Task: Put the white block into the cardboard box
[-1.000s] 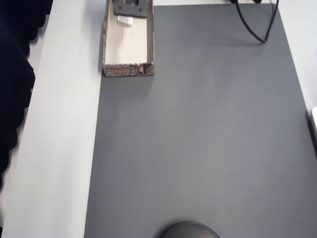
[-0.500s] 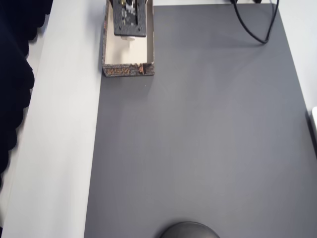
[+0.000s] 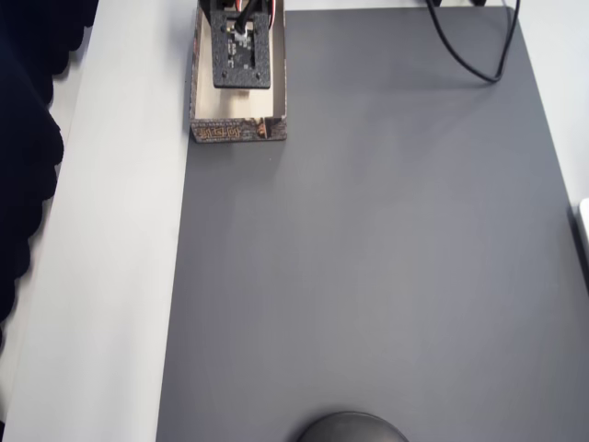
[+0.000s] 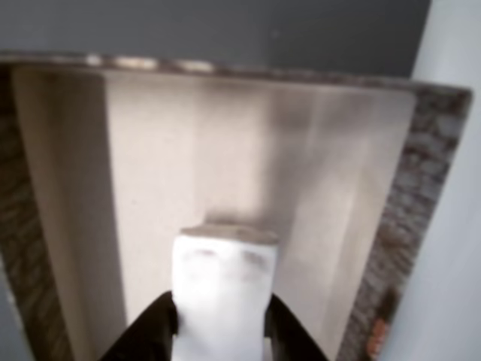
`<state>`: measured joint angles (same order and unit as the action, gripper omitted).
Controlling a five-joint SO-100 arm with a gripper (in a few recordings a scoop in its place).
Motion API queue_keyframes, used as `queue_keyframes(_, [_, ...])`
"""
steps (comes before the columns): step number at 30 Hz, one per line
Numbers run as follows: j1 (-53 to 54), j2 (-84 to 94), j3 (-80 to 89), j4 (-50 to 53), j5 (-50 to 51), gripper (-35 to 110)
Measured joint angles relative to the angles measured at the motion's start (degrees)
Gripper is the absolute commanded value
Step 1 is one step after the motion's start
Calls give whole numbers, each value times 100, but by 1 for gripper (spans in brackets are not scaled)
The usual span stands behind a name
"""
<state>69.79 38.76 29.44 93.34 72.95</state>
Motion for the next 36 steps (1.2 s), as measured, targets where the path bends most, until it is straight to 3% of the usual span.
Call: queue_keyframes(36, [53, -9, 431, -404, 44, 14])
